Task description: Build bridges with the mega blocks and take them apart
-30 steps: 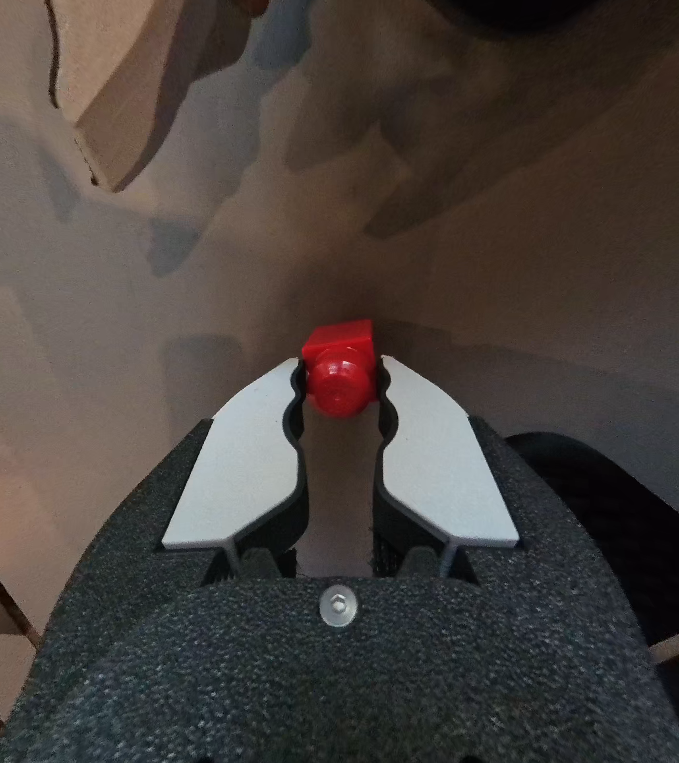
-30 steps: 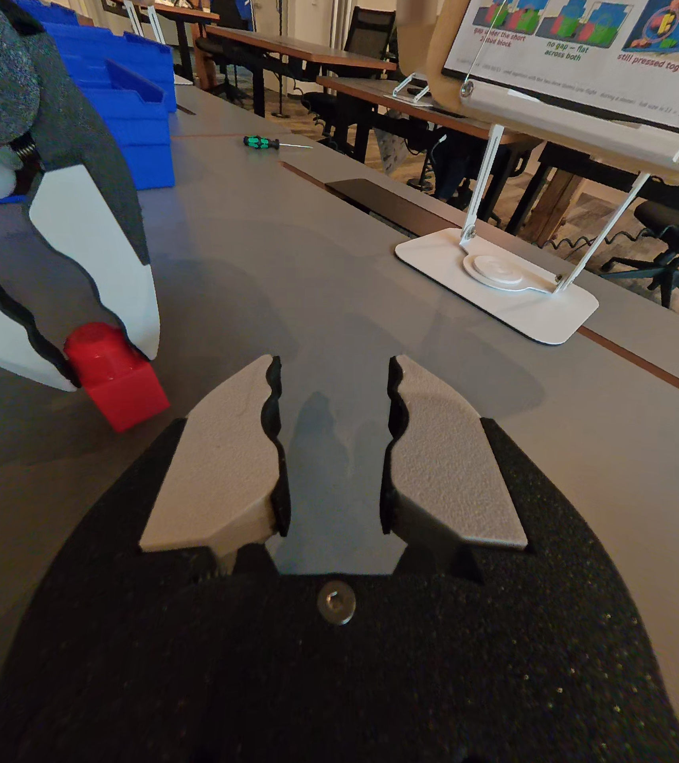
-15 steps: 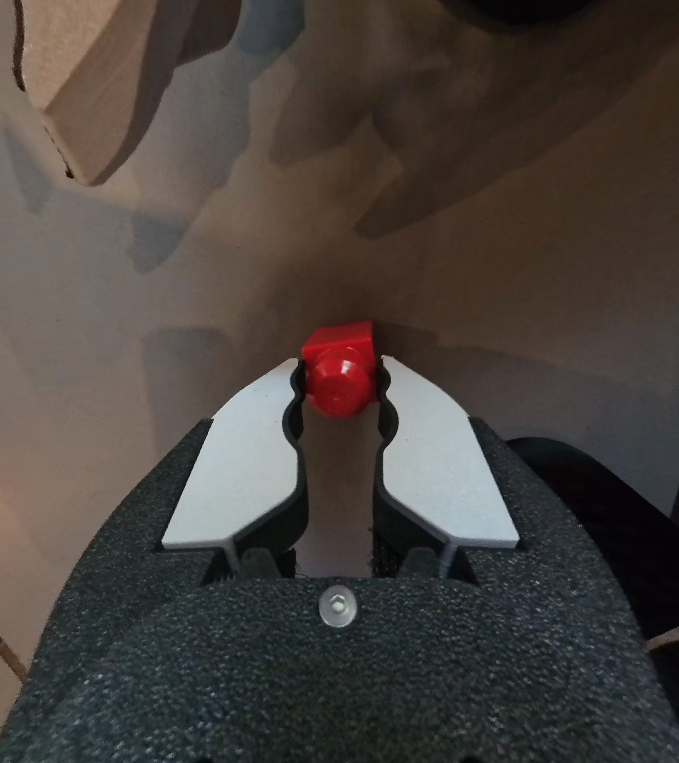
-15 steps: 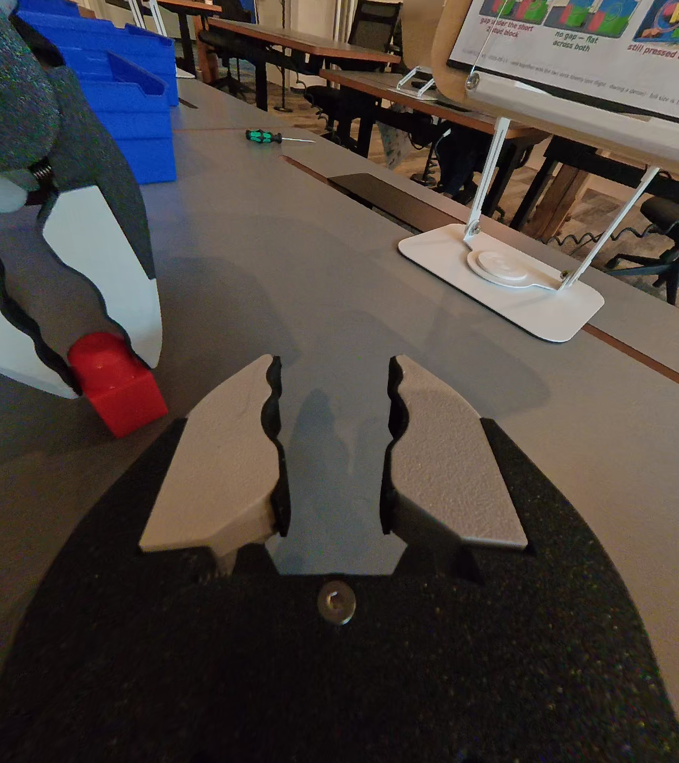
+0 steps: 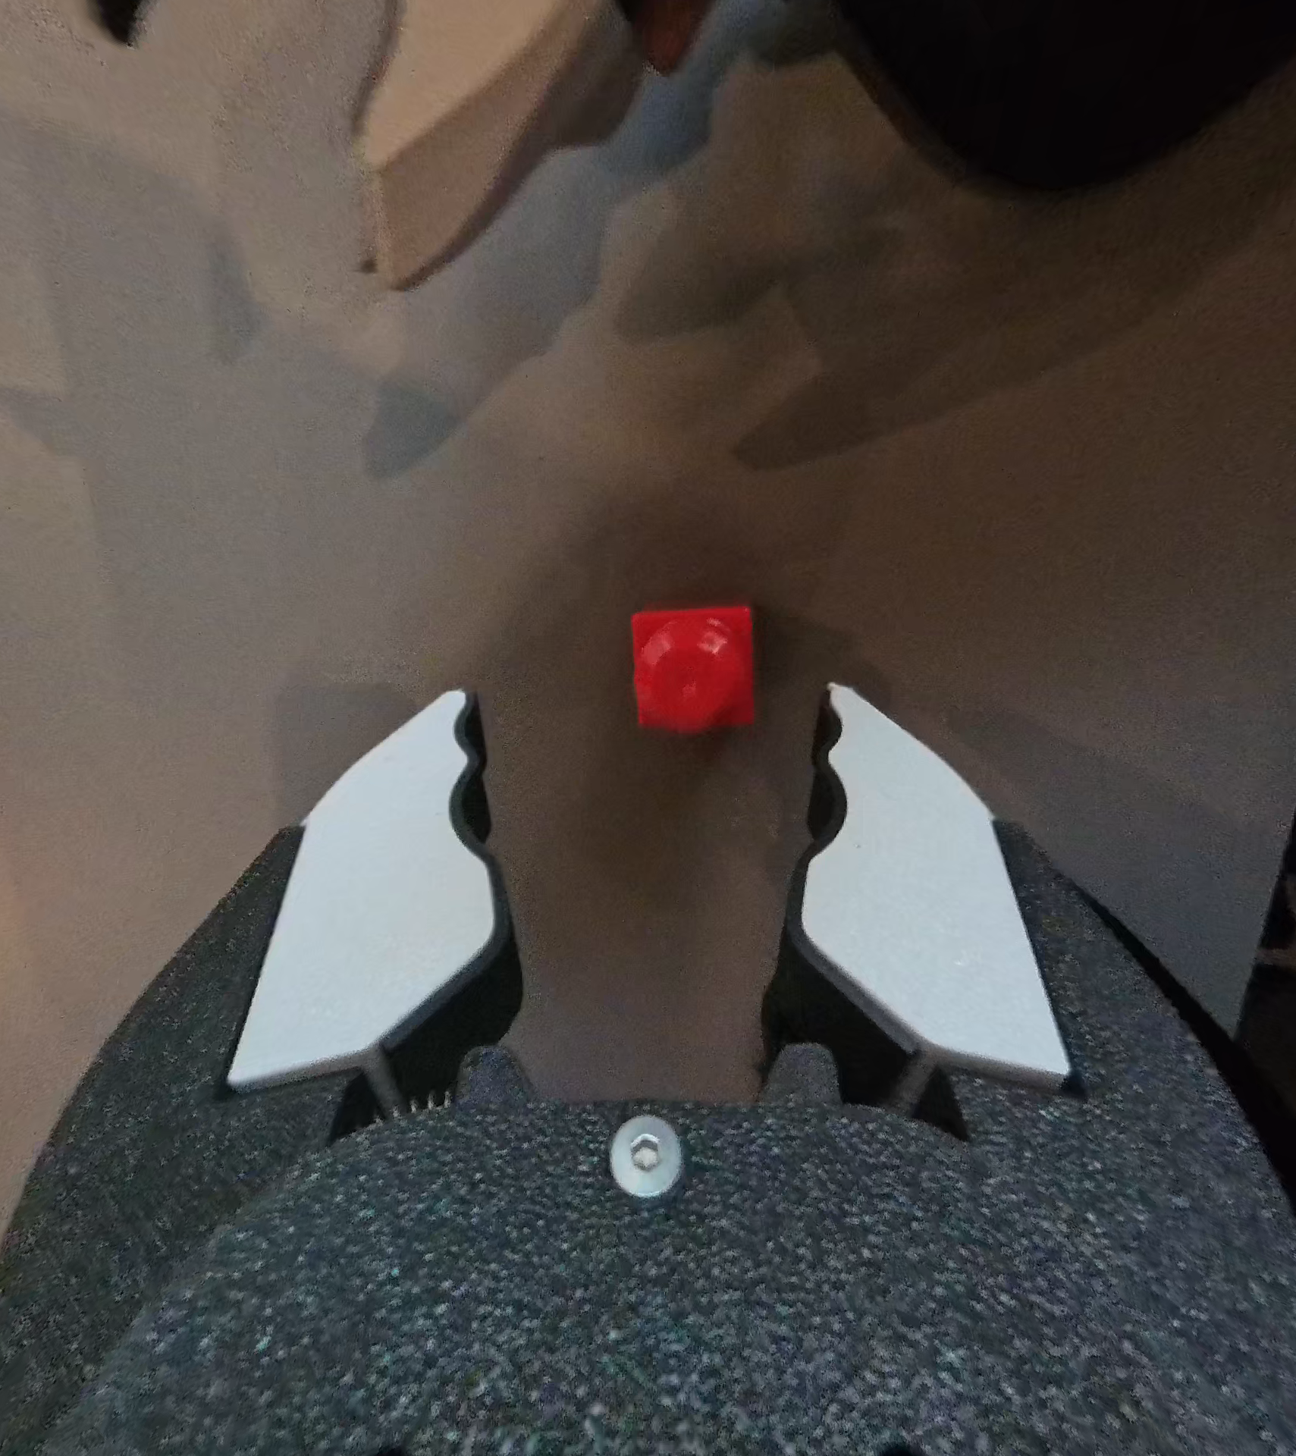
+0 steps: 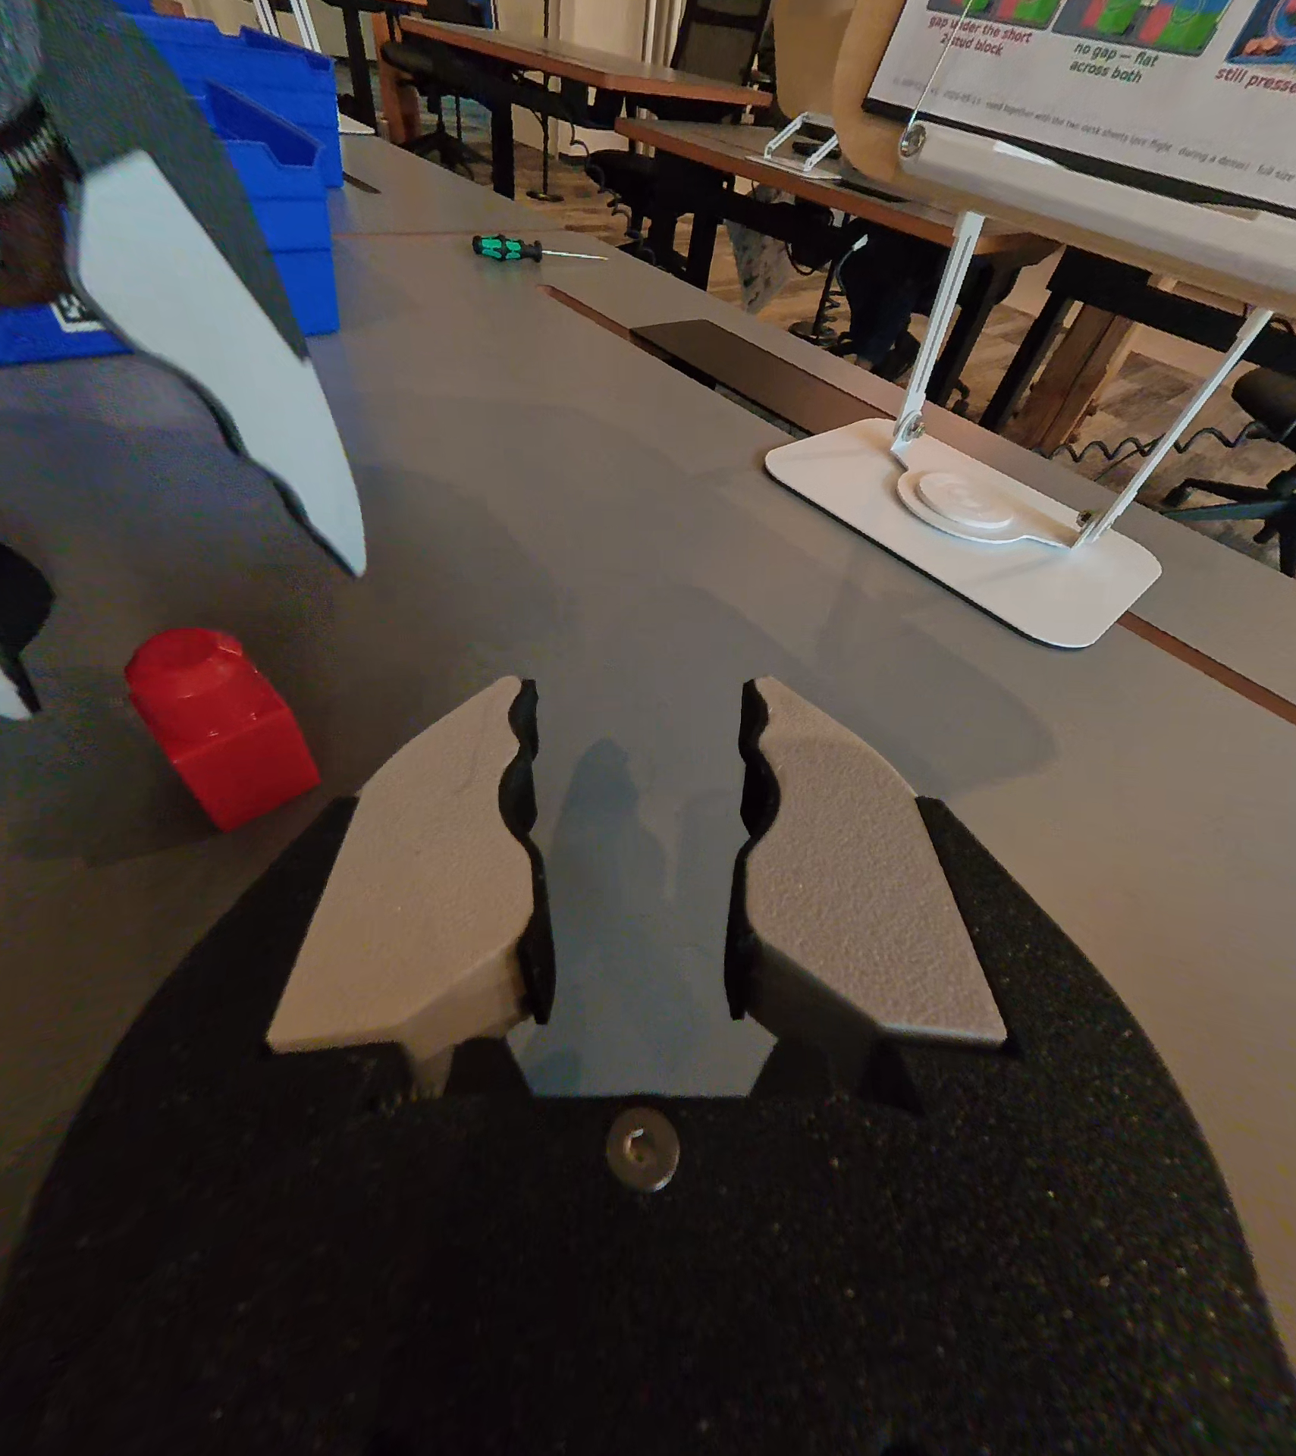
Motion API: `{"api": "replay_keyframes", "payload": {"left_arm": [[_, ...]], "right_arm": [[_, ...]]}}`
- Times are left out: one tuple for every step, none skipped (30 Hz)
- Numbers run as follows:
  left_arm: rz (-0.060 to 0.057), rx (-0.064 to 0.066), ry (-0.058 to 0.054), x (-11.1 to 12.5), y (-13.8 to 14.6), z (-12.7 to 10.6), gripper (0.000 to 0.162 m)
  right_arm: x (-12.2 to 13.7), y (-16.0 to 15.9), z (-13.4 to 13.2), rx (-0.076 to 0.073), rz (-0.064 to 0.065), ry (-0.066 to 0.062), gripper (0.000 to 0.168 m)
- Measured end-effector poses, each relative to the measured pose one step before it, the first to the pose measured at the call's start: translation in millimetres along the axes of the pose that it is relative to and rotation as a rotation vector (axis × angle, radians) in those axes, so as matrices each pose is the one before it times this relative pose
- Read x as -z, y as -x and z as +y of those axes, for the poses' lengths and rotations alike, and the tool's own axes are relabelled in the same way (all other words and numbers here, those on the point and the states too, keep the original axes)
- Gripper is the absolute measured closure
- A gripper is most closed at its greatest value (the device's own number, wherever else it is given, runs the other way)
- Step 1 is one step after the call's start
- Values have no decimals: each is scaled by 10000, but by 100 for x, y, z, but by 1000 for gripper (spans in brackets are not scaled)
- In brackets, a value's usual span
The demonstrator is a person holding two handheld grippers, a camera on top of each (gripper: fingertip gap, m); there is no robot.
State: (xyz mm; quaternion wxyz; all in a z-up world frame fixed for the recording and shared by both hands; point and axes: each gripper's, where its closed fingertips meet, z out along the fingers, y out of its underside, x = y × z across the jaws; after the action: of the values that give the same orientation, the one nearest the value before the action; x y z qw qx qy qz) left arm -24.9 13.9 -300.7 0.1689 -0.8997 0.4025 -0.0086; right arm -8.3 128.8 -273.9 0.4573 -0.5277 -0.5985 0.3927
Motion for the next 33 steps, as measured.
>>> {"api": "replay_keyframes", "payload": {"left_arm": [[-151, 266, -345, 824, 256, 97, 81], [-153, 290, -343, 944, 270, 190, 81], [-156, 322, -320, 1045, 314, 319, 81], [-167, 341, -286, 1120, 335, 452, 82], [-203, 348, -232, 1201, 419, 618, 82], [-242, 341, -171, 1268, 471, 784, 82], [-290, 354, -109, 1347, 571, 955, 83], [-340, 385, -56, 1411, 663, 1110, 83], [-362, 399, -28, 1467, 731, 1223, 83], [-354, 397, -17, 1515, 768, 1284, 84], [-384, 419, 22, 1538, 881, 1383, 85], [-470, 453, 70, 1527, 1108, 1459, 86], [-519, 460, 125, 1446, 1307, 1546, 87], [-491, 444, 192, 1329, 1422, 1648, 88], [-472, 474, 236, 1157, 1529, 1714, 89], [-480, 519, 292, 965, 1672, 1747, 91], [-479, 512, 375, 722, 1788, 1823, 92], [-421, 500, 392, 461, 1799, 1769, 93], [-235, 496, 353, 175, 1577, 1599, 94], [-21, 472, 325, -72, 1277, 1426, 95], [52, 435, 276, -249, 1140, 1228, 97], [45, 417, 268, -401, 1104, 1077, 98], [23, 390, 312, -515, 1067, 1025, 98], [9, 325, 308, -598, 989, 918, 100], [28, 312, 264, -658, 879, 765, 100], [58, 313, 250, -685, 735, 665, 100], [18, 275, 247, -679, 685, 604, 101], [-85, 238, 224, -634, 733, 517, 101], [-138, 224, 205, -578, 710, 433, 102], [-119, 195, 165, -538, 582, 318, 102], [-27, 123, 87, -485, 333, 145, 104], [91, 66, 34, -419, 50, 43, 106], [32, 48, 50, -350, 61, 31, 106]], "right_arm": [[13, 4, -6, -3, -3, 1, 119], [13, 10, -6, -8, -4, 1, 119], [9, 12, 2, -8, -4, -1, 119], [14, 4, 10, -2, -2, 6, 119], [6, 18, 38, -1, -4, 25, 119], [13, 16, 37, -6, -1, 32, 119], [23, 18, 12, -7, -4, 15, 119], [16, 47, -18, -8, -18, 1, 119], [24, 54, -32, -10, -24, -5, 119], [21, 22, -36, -1, -13, 1, 119], [15, 7, -19, 3, -4, 18, 119], [24, -24, 3, -11, 5, 31, 119], [28, -13, -3, -21, -4, 14, 119], [38, 16, -46, -27, -15, -17, 119], [37, 25, -63, -27, -14, -31, 120], [24, 27, -44, -18, -13, -18, 120], [8, 28, -18, 3, -9, 3, 120], [15, 13, 8, 22, 7, 17, 120], [7, -3, 8, 29, 17, 10, 120], [-7, 0, -1, 12, 9, 3, 120], [-10, 23, 9, -6, -6, 3, 120], [-10, 18, 27, -9, -15, 7, 120], [-17, 7, 27, -2, -3, 11, 120], [-5, -13, 34, 8, 7, 14, 120], [13, -18, 25, 8, 11, 9, 120], [7, -24, 16, -3, 6, 1, 120], [17, -18, -10, -13, 6, -7, 120], [4, -26, -17, -12, 3, -11, 120], [4, -29, -3, -13, 7, -7, 120], [0, -25, 19, -11, 4, 5, 120], [-6, -11, 35, -5, -2, 13, 120], [-6, -4, 34, 2, -4, 13, 120], [-16, 6, 14, 5, 1, 9, 120]]}}
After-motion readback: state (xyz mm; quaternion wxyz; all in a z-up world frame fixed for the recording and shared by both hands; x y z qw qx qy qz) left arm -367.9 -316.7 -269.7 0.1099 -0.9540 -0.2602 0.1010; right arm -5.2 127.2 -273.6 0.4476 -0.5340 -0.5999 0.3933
